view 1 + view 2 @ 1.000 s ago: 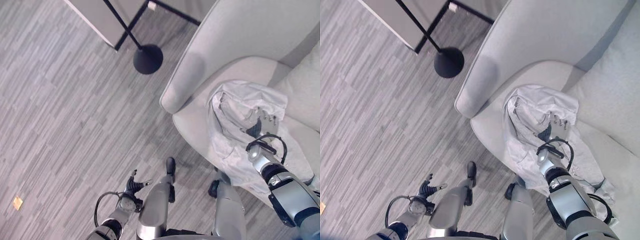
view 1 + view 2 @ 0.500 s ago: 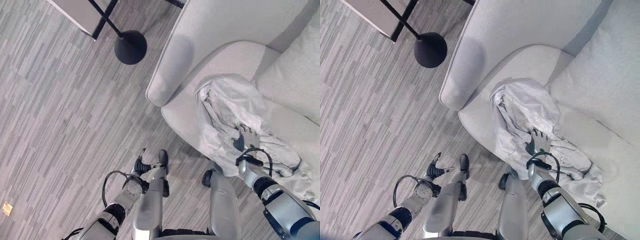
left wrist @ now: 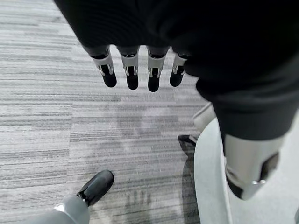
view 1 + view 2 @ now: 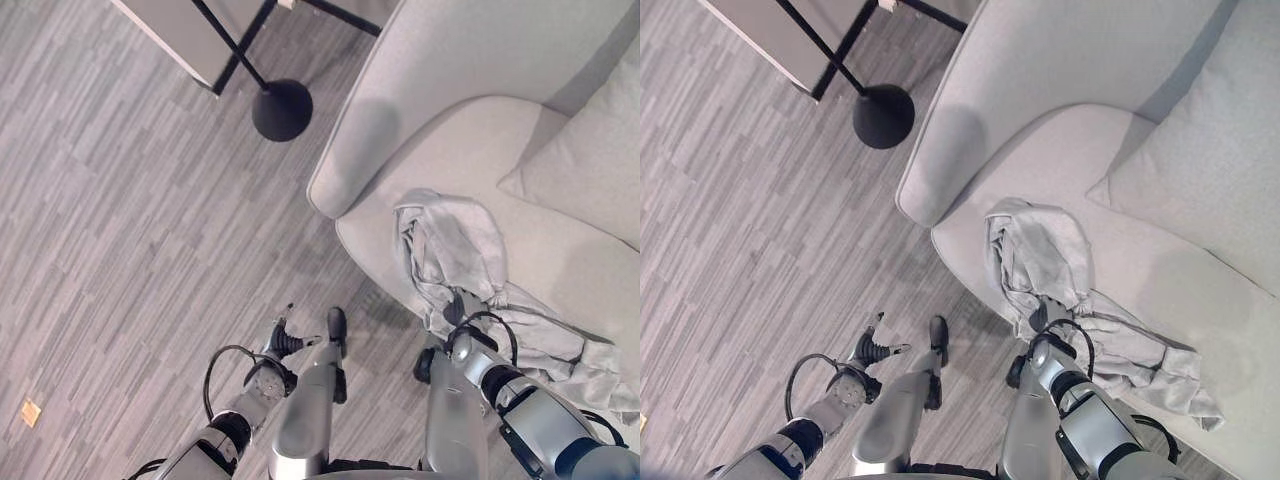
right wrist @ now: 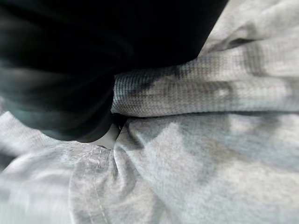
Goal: Hang the clothes on the sofa on the clothes rack.
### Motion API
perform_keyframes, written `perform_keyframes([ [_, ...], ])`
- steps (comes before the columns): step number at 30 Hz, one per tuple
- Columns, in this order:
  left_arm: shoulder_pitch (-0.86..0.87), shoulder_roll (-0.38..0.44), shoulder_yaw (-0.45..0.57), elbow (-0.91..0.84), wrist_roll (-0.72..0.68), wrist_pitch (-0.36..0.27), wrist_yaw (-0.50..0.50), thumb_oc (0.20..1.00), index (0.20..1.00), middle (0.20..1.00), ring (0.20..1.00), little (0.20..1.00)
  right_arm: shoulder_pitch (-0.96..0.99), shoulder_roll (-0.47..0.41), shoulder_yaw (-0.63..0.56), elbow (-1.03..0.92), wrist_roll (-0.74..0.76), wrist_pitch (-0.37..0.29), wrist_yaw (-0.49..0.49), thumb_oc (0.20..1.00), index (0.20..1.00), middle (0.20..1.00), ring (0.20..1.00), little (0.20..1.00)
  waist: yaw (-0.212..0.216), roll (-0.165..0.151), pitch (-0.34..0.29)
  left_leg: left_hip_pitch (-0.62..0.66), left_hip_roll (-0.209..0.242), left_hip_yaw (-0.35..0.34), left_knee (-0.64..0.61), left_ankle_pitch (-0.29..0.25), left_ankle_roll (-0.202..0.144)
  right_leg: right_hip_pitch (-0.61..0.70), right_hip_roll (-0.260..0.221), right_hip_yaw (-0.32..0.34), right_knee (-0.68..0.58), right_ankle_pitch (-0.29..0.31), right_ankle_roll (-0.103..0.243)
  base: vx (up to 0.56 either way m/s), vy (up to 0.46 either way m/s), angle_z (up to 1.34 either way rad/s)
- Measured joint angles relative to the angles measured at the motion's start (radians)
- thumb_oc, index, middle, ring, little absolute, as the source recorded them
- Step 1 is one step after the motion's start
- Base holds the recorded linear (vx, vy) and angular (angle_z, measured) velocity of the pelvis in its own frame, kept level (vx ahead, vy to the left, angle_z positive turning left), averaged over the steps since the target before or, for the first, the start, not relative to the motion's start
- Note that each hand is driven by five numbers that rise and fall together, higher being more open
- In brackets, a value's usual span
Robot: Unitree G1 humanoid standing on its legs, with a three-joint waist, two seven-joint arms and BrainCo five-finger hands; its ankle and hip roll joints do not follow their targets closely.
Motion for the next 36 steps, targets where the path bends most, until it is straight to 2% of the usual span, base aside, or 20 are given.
perform_keyframes([
  [5,0.025,0.003,0.002,-0.001,0.000,0.017,0.013,1.000,1.000,1.000,1.000,1.000,0.044,-0.004,-0.152,-0.122,0.235,-0.028,-0.041,0.200,0.200,0.200,0.200,0.200,-0.004,-0.016,-0.058,0.055,0.000,-0.007,-0.008,-0.002,0.001,0.063,0.005,-0.010,-0.015,-0.004,0.005,0.02,0.024,0.04],
  [7,0.047,0.017,0.007,-0.002,0.000,0.020,0.016,1.000,1.000,1.000,1.000,1.000,0.077,0.017,-0.233,-0.246,0.406,-0.080,-0.057,0.200,0.200,0.200,0.200,0.200,-0.014,-0.044,-0.103,0.068,-0.002,-0.004,-0.017,-0.001,0.001,0.074,0.005,-0.008,-0.024,-0.015,0.019,0.02,0.036,-0.05],
  [8,0.053,0.026,0.007,-0.006,-0.001,0.026,0.016,1.000,1.000,1.000,1.000,1.000,0.078,0.022,-0.246,-0.315,0.490,-0.119,-0.069,0.200,0.200,0.200,0.200,0.200,-0.021,-0.069,-0.124,0.078,-0.004,0.000,-0.018,-0.001,0.001,0.082,0.006,-0.005,-0.025,-0.015,0.020,0.04,0.076,-0.02],
  [10,0.083,0.031,0.033,-0.018,-0.001,0.039,0.014,1.000,1.000,1.000,1.000,1.000,0.149,0.047,-0.280,-0.552,0.611,-0.175,-0.069,0.200,0.200,0.200,0.200,0.200,-0.030,-0.099,-0.150,0.104,-0.006,0.008,-0.016,-0.005,0.006,0.106,0.006,-0.003,-0.033,-0.019,0.018,0.05,0.070,-0.10],
  [12,0.116,0.024,0.080,-0.024,-0.001,0.051,0.003,1.000,1.000,1.000,1.000,1.000,0.269,0.047,-0.253,-0.851,0.670,-0.199,-0.063,0.200,0.200,0.200,0.200,0.200,-0.027,-0.118,-0.159,0.148,-0.011,0.019,-0.024,-0.008,0.010,0.141,0.005,0.011,-0.041,-0.020,0.018,0.13,0.058,-0.19],
  [14,0.156,0.026,0.108,-0.024,-0.002,0.073,-0.016,1.000,1.000,1.000,1.000,1.000,0.327,0.031,-0.225,-1.012,0.686,-0.221,-0.032,0.200,0.200,0.200,0.200,0.200,-0.032,-0.135,-0.170,0.209,-0.016,0.031,-0.045,-0.013,0.016,0.195,0.004,0.015,-0.054,-0.026,0.027,0.10,0.052,-0.15],
  [16,0.200,0.044,0.114,-0.026,-0.005,0.078,-0.029,1.000,1.000,1.000,1.000,1.000,0.335,0.016,-0.230,-1.011,0.683,-0.259,-0.017,0.200,0.200,0.200,0.200,0.200,-0.040,-0.163,-0.237,0.221,-0.019,0.040,-0.048,-0.022,0.023,0.201,0.001,0.019,-0.056,-0.039,0.043,0.13,0.068,-0.11],
  [18,0.232,0.059,0.144,-0.039,-0.005,0.088,-0.054,1.000,1.000,1.000,1.000,1.000,0.336,-0.008,-0.293,-1.057,0.683,-0.253,-0.008,0.200,0.200,0.200,0.200,0.200,-0.041,-0.176,-0.267,0.270,-0.015,0.047,-0.072,-0.024,0.033,0.241,0.000,0.015,-0.061,-0.076,0.079,0.13,0.091,-0.08],
  [20,0.269,0.069,0.163,-0.084,-0.009,0.100,-0.073,1.000,1.000,1.000,1.000,1.000,0.349,-0.025,-0.344,-1.136,0.682,-0.252,-0.004,0.200,0.200,0.200,0.200,0.200,-0.043,-0.179,-0.296,0.308,-0.020,0.058,-0.086,-0.025,0.034,0.268,-0.006,0.016,-0.058,-0.077,0.078,0.08,0.074,-0.03],
  [22,0.283,0.078,0.159,-0.105,-0.010,0.105,-0.090,1.000,1.000,1.000,1.000,1.000,0.349,-0.077,-0.351,-1.188,0.652,-0.257,0.007,0.200,0.200,0.200,0.200,0.200,-0.049,-0.179,-0.352,0.316,-0.027,0.054,-0.086,-0.034,0.041,0.276,-0.012,0.018,-0.056,-0.077,0.078,0.07,0.091,0.03],
  [25,0.291,0.090,0.171,-0.235,-0.028,0.108,-0.112,1.000,1.000,1.000,1.000,1.000,0.349,-0.120,-0.373,-1.294,0.622,-0.250,0.012,0.200,0.200,0.200,0.200,0.200,-0.048,-0.177,-0.367,0.351,-0.032,0.048,-0.086,-0.044,0.043,0.308,-0.011,0.026,-0.052,-0.028,0.069,0.06,0.085,0.02],
  [27,0.285,0.093,0.206,-0.386,-0.050,0.108,-0.123,1.000,1.000,1.000,1.000,1.000,0.333,-0.153,-0.379,-1.393,0.586,-0.247,0.021,0.200,0.200,0.200,0.200,0.200,-0.048,-0.180,-0.384,0.367,-0.034,0.060,-0.086,-0.049,0.043,0.316,-0.007,0.045,-0.052,-0.026,0.068,0.06,0.073,-0.17],
  [30,0.224,0.107,0.233,-0.474,-0.049,0.101,-0.115,1.000,1.000,1.000,1.000,1.000,0.252,-0.182,-0.375,-1.452,0.543,-0.240,0.029,0.200,0.200,0.200,0.200,0.200,-0.052,-0.195,-0.401,0.394,-0.035,0.082,-0.086,-0.059,0.040,0.330,0.000,0.066,-0.048,-0.023,0.068,0.04,0.064,-0.26],
  [32,0.165,0.123,0.235,-0.486,-0.044,0.101,-0.089,1.000,1.000,1.000,1.000,1.000,0.185,-0.203,-0.365,-1.487,0.527,-0.238,0.030,0.200,0.200,0.200,0.200,0.200,-0.053,-0.219,-0.425,0.407,-0.037,0.101,-0.086,-0.066,0.042,0.331,0.002,0.081,-0.052,-0.028,0.072,0.03,0.069,-0.32],
  [33,0.093,0.142,0.215,-0.471,0.016,0.097,0.004,1.000,1.000,1.000,1.000,1.000,0.098,-0.211,-0.311,-1.503,0.507,-0.243,0.022,0.200,0.200,0.200,0.200,0.200,-0.074,-0.248,-0.450,0.420,-0.040,0.116,-0.085,-0.065,0.041,0.329,0.002,0.093,-0.052,-0.058,0.077,0.03,0.077,-0.33],
  [36,-0.031,0.133,0.161,-0.460,0.069,0.061,0.144,1.000,1.000,1.000,1.000,1.000,0.024,-0.200,-0.191,-1.534,0.508,-0.292,0.029,0.200,0.200,0.200,0.200,0.200,-0.081,-0.276,-0.478,0.429,-0.029,0.140,-0.085,-0.063,0.044,0.334,0.001,0.095,-0.068,-0.095,0.108,0.01,0.059,-0.26],
])
